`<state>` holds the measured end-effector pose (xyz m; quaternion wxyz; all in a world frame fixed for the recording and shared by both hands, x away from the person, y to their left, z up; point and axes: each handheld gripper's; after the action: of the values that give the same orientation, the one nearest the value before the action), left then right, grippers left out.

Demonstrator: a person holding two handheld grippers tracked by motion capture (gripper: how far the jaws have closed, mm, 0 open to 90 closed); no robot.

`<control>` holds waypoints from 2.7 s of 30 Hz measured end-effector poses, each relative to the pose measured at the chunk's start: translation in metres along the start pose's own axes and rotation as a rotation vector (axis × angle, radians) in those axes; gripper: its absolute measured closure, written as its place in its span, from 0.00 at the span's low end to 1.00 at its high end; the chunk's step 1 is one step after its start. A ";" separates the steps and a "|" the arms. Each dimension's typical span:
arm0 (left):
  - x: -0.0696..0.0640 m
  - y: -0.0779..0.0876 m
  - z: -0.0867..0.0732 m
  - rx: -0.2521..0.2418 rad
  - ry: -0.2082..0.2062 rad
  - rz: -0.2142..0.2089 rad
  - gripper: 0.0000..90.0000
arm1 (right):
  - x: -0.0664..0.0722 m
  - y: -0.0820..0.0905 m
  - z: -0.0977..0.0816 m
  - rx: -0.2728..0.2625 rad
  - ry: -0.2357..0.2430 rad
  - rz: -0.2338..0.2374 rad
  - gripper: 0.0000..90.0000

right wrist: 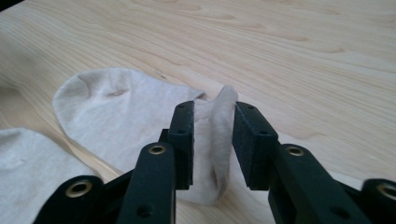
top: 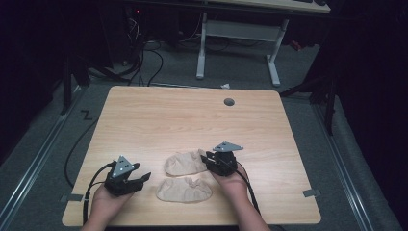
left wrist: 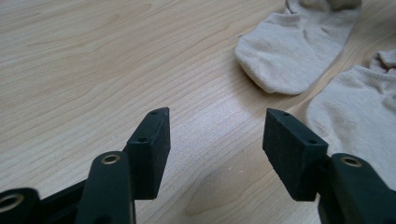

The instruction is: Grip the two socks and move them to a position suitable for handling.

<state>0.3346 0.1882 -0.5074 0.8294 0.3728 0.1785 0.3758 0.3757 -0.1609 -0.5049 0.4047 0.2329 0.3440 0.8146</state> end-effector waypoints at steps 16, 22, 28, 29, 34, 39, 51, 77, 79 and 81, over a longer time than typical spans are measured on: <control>-0.016 -0.026 0.037 -0.007 0.045 -0.076 0.46 | -0.020 0.002 -0.011 0.041 -0.016 -0.039 0.69; -0.018 -0.052 0.051 0.022 0.069 -0.066 0.49 | -0.018 -0.006 -0.007 0.059 -0.014 -0.022 0.67; -0.019 -0.064 0.052 0.056 0.059 -0.060 0.63 | -0.014 -0.013 -0.004 0.064 -0.006 -0.038 0.75; -0.019 -0.064 0.050 0.056 0.059 -0.059 0.65 | -0.013 -0.013 -0.004 0.067 -0.010 -0.042 0.77; -0.022 -0.067 0.048 0.062 0.051 -0.070 0.80 | -0.011 -0.018 -0.004 0.095 -0.011 -0.048 0.79; -0.022 -0.068 0.048 0.054 0.055 -0.062 0.91 | -0.009 -0.023 -0.004 0.116 0.000 -0.052 0.84; -0.027 -0.059 0.047 0.018 0.029 -0.029 0.97 | -0.002 -0.021 -0.005 0.103 0.039 -0.050 0.96; -0.031 -0.025 0.054 -0.050 0.024 -0.013 0.97 | 0.013 0.015 -0.005 -0.046 0.086 -0.057 0.96; -0.032 -0.020 0.053 -0.048 0.010 -0.013 0.97 | 0.017 0.019 -0.006 -0.056 0.092 -0.056 0.96; -0.033 -0.016 0.051 -0.039 -0.010 -0.007 0.97 | 0.020 0.023 -0.007 -0.062 0.105 -0.048 0.96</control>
<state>0.3503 0.1318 -0.4852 0.8388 0.3578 0.1682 0.3743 0.3482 -0.1566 -0.4905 0.4127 0.1689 0.3449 0.8260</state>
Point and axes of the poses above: each handheld gripper's, and its own axes: y roughly backward along the jaws, z roughly out of its top, x roughly to its left, and after that the axes turned 11 degrees about x, right-handed
